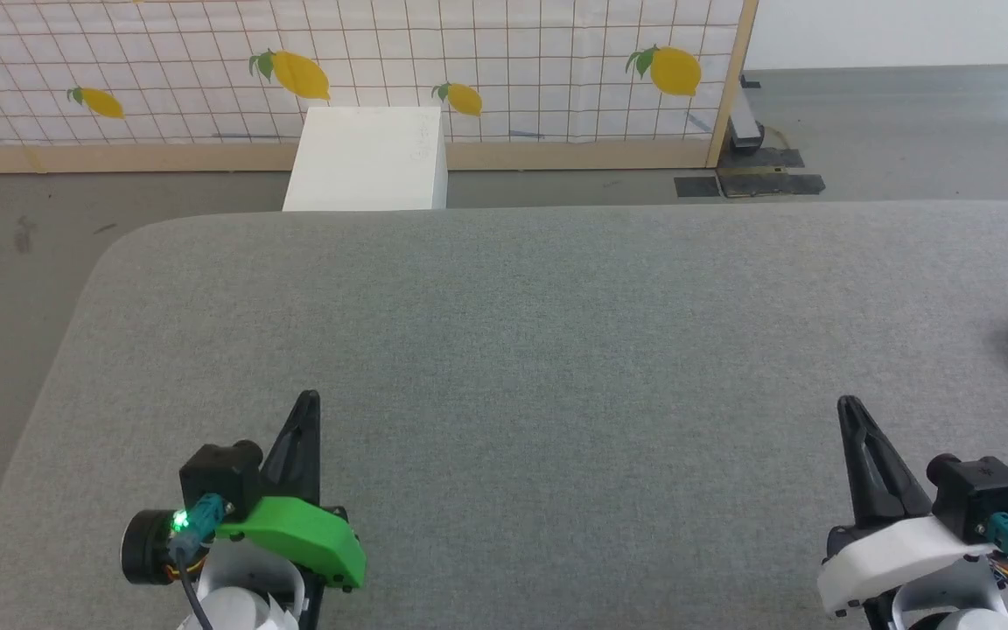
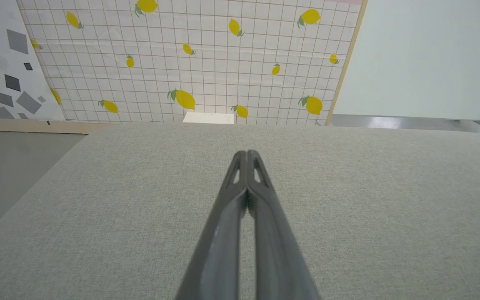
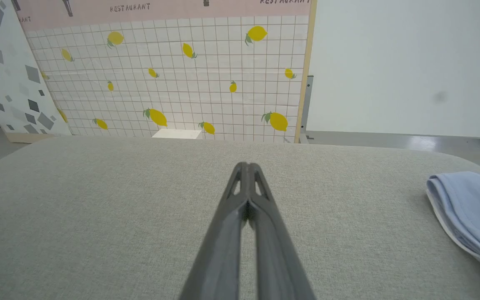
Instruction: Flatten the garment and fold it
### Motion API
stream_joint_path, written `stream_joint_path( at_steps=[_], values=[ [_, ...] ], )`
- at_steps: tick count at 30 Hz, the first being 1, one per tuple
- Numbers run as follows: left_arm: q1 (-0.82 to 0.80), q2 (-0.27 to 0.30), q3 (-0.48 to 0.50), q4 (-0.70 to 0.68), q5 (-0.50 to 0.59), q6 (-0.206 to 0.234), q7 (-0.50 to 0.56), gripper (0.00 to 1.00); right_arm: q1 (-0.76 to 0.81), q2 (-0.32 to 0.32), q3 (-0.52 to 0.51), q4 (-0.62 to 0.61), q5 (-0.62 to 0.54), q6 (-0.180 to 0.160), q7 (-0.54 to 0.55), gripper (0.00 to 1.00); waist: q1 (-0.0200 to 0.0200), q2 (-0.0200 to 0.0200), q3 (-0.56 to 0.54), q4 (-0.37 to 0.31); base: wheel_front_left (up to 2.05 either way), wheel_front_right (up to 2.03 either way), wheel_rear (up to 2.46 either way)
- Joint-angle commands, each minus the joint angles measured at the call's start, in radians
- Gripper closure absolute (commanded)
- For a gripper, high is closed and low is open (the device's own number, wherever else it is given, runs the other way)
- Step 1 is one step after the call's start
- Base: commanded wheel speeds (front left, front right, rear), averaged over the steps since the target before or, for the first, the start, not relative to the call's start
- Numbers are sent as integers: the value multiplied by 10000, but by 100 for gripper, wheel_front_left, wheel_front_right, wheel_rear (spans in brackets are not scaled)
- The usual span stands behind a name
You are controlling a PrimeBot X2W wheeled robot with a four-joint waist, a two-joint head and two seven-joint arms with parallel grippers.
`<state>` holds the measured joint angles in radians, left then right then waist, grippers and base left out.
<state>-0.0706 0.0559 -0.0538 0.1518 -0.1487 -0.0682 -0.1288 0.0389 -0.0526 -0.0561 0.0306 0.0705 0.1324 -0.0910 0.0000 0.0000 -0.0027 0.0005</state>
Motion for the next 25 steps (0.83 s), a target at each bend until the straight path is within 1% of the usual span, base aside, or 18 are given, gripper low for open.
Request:
stream_joint_path(
  at_steps=[1, 25],
  values=[
    [184, -29, 36, -95, 128, 95, 55, 100, -185, 12, 46, -64, -70, -9, 64, 100, 0, 0, 1, 0, 0, 0, 0],
    [391, -40, 235, -660, 667, 327, 544, 100, -266, 17, 250, -160, -322, -12, 400, 100, 0, 0, 11, -2, 0, 0, 0]
  ],
)
